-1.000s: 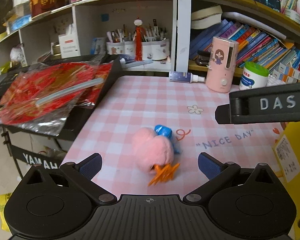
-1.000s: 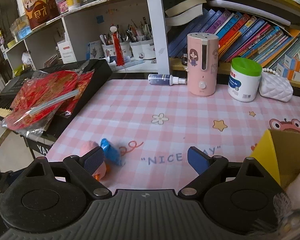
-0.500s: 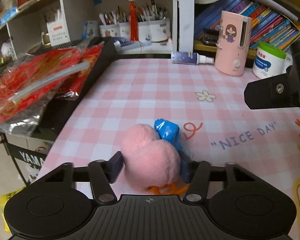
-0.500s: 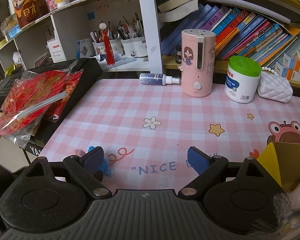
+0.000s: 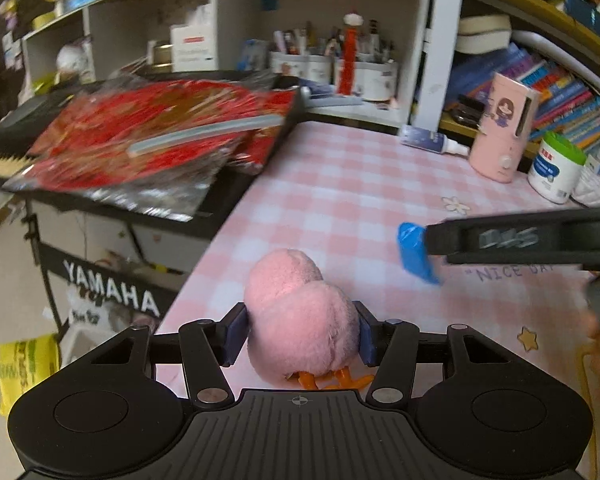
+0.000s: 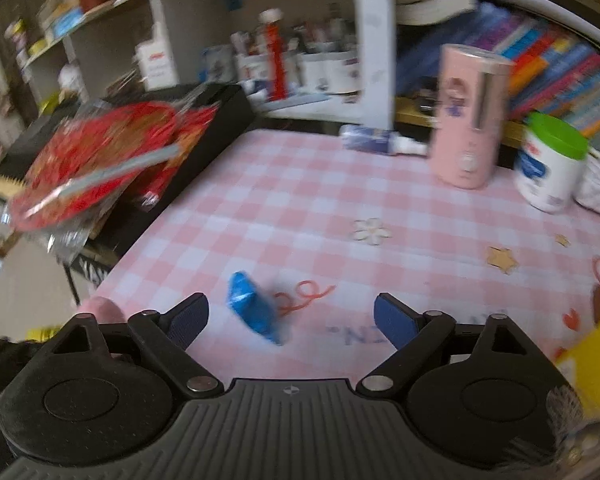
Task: Organize objects
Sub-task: 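Grasp the chick's pink body with the left tool while the right tool grasps its blue wing, then carry the pink chick with both tools over the yellow box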
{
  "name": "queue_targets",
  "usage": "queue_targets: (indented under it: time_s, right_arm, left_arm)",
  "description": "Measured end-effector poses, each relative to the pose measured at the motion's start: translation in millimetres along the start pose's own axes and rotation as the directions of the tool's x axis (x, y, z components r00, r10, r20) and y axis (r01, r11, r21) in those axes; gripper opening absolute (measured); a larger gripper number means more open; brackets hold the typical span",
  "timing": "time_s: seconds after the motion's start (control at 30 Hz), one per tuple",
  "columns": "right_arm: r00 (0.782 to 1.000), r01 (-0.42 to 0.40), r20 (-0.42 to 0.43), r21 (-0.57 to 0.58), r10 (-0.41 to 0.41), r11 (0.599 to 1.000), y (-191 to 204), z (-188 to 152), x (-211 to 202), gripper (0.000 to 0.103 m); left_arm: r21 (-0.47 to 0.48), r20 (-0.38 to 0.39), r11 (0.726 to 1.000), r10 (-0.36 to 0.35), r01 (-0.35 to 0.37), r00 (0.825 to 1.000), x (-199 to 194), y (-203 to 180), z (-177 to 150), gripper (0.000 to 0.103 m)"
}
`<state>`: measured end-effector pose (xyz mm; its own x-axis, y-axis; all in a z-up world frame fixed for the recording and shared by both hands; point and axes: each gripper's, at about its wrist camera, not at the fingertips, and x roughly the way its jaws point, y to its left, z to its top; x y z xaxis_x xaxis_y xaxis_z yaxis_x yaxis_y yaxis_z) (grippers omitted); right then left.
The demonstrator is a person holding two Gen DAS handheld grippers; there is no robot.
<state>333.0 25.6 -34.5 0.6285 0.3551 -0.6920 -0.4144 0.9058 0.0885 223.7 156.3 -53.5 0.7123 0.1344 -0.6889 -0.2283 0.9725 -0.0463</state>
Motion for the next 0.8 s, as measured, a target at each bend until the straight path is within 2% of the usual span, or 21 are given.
queue_targets:
  time_s: [0.1,0.17,0.3,0.37,0.43,0.6,0.8]
  right_arm:
    - [1.000,-0.010,0.004,-0.116,0.011,0.993,20.2,-4.9,16.4,0.081]
    - [1.000,0.012,0.012,-0.185,-0.010,0.983,29.5,-8.0,29.2,0.072]
    - [0.999,0.051,0.002,-0.243,-0.052,0.969,33.1,-10.6,53.9,0.059]
    - [0.998,0.056,-0.006,-0.253,-0.059,0.966,31.2,-11.7,62.1,0.040]
    - [0.998,0.056,-0.012,-0.249,-0.061,0.967,27.6,-12.3,65.4,0.026]
    - [0.999,0.045,0.018,-0.215,-0.042,0.976,26.0,-10.9,47.5,0.025]
    - [0.999,0.006,0.033,-0.143,-0.002,0.990,23.0,-13.2,-2.6,0.025]
  left_arm:
    - [-0.029,-0.004,1.000,0.009,-0.009,1.000,-9.8,9.7,-4.9,0.053]
    - [-0.040,-0.001,0.999,0.011,-0.011,1.000,-15.3,13.2,-5.8,0.053]
    - [-0.031,0.018,1.000,0.003,-0.002,1.000,-25.1,14.3,-6.7,0.052]
    - [-0.025,0.022,1.000,-0.006,0.006,1.000,-29.2,14.6,-7.5,0.052]
    - [-0.021,0.023,1.000,-0.013,0.014,1.000,-32.2,14.8,-7.6,0.052]
    - [-0.011,0.034,0.999,-0.033,0.033,0.999,-42.4,16.1,-6.9,0.053]
    - [-0.008,0.062,0.997,-0.070,0.070,0.996,-61.2,18.7,-8.2,0.052]
